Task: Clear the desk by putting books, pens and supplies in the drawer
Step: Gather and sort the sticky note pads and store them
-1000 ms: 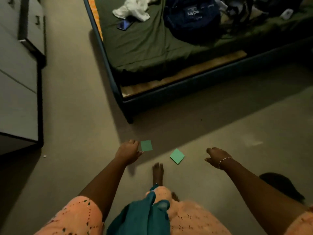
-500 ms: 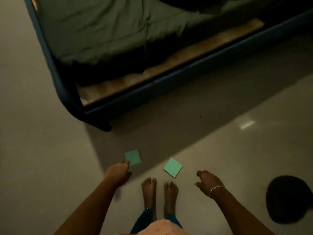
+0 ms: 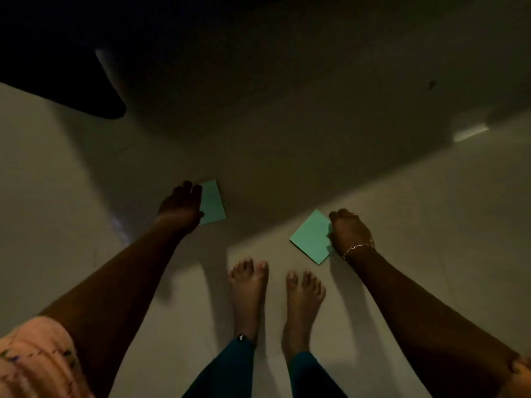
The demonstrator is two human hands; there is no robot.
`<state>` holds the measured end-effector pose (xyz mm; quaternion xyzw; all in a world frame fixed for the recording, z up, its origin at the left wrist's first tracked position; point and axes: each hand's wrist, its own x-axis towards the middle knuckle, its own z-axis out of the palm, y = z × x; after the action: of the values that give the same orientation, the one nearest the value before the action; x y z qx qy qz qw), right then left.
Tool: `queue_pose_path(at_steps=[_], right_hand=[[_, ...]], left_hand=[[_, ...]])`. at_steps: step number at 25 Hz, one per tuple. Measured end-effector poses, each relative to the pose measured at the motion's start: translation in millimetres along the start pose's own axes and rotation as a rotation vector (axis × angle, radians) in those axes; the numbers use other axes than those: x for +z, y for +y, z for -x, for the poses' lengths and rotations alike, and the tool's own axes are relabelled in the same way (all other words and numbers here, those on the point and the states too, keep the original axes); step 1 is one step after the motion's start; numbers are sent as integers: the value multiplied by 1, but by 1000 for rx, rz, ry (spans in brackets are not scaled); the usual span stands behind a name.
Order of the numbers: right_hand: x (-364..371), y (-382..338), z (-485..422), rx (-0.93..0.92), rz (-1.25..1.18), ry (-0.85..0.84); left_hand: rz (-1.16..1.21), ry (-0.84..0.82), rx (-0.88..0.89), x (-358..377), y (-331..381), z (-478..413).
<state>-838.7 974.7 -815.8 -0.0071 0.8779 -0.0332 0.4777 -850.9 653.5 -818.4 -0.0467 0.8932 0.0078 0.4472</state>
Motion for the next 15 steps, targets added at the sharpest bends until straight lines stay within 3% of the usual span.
queue_pose_path(at_steps=[7,15], right_hand=[[38,-7,-43,66,-86,106],[41,-10,-41,126,-87,167]], left_hand=[[-52,149,-41,35,-1,-38],[-120,106,-99,32,8,-37]])
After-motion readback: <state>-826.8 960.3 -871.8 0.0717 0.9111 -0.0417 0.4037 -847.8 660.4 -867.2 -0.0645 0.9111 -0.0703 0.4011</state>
